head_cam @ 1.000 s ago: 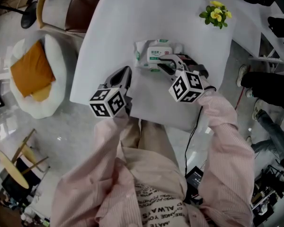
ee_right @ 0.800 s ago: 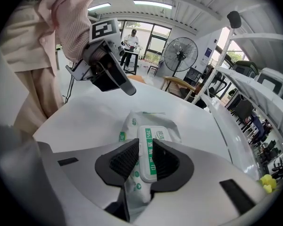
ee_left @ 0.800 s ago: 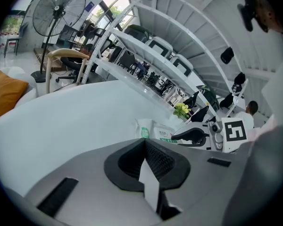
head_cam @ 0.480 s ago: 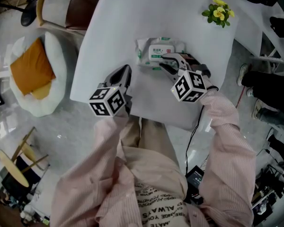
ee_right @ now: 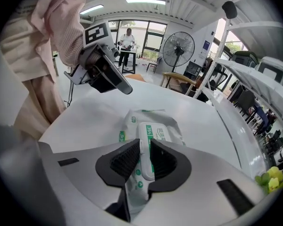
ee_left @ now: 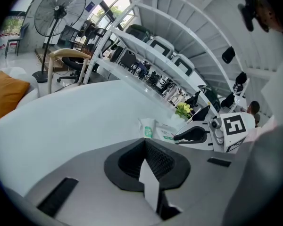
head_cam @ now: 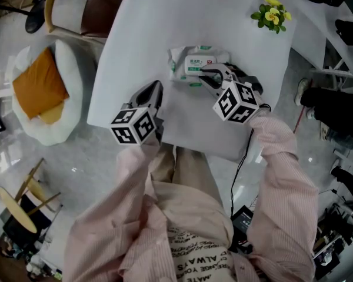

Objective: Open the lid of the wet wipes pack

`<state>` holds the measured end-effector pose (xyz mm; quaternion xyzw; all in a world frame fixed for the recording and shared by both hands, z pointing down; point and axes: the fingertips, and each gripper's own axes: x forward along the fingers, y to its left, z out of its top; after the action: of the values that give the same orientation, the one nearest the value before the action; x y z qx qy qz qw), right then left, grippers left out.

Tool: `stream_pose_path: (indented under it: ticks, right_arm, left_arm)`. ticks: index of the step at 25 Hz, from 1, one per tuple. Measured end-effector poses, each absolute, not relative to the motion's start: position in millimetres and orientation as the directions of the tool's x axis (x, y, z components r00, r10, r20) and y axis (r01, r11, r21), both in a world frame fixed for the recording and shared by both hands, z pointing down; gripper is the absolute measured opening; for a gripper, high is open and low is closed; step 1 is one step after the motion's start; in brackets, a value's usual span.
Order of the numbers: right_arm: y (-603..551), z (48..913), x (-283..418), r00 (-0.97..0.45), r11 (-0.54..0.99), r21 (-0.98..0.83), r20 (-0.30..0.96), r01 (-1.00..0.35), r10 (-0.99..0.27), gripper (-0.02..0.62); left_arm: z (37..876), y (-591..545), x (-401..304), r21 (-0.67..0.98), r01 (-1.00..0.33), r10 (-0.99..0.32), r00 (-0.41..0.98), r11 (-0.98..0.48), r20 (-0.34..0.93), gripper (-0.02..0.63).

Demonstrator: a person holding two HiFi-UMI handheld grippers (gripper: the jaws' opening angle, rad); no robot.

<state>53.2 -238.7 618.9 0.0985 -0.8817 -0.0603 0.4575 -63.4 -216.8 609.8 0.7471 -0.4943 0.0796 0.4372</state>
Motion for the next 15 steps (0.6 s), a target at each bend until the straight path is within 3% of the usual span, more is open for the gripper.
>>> stream_pose_path:
  ticks: [15]
  right_arm:
    - [-249.2,592.7,51.9,-0.631,0.968,0.084,0.745,-0.235,-0.218,0.019]
  left_arm:
    - [602.0,-221.7,-58.0,0.566,-0.809,-0.665,0.511,-0.158,0.545,0.000]
